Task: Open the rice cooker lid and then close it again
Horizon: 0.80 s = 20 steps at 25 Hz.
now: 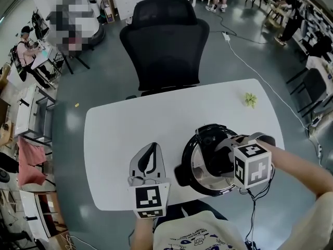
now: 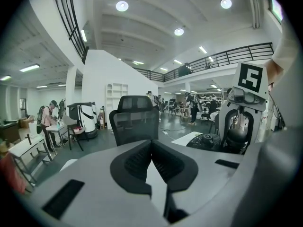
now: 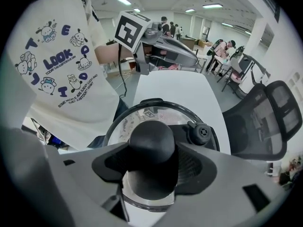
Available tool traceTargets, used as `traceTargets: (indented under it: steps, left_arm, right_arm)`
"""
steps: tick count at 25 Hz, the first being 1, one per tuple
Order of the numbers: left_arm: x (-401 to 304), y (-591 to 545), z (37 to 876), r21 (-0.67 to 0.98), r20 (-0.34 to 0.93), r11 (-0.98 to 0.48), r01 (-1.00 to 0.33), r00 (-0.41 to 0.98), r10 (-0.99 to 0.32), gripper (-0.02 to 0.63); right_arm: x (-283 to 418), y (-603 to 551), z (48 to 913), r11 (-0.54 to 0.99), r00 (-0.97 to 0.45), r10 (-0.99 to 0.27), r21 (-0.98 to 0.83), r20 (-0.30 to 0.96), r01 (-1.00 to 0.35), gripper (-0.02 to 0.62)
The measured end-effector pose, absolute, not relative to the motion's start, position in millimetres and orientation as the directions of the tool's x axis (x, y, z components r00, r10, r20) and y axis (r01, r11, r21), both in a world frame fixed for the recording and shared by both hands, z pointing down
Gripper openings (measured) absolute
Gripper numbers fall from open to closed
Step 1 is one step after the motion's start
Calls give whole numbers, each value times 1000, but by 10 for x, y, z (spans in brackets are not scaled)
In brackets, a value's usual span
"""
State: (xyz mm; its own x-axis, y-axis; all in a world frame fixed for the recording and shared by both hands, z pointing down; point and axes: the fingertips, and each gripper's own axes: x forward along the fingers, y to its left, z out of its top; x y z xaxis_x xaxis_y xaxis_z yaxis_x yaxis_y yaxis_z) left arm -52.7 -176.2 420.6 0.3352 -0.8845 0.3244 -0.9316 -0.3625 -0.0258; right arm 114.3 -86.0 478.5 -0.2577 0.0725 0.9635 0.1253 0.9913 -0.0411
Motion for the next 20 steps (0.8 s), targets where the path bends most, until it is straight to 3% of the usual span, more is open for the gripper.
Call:
traceTargets:
  steps: [16, 20]
  left_arm:
    - [-417, -1801, 4215, -2, 315, -390, -921, 369, -874, 14]
    - [-393, -1838, 4205, 5, 314, -394, -919, 376, -872, 14]
  right_arm:
    - [1144, -978, 4767, 950, -360, -86, -33, 929, -311, 293]
    - [1149, -1014, 4745, 945, -370, -109, -20, 922, -328, 295]
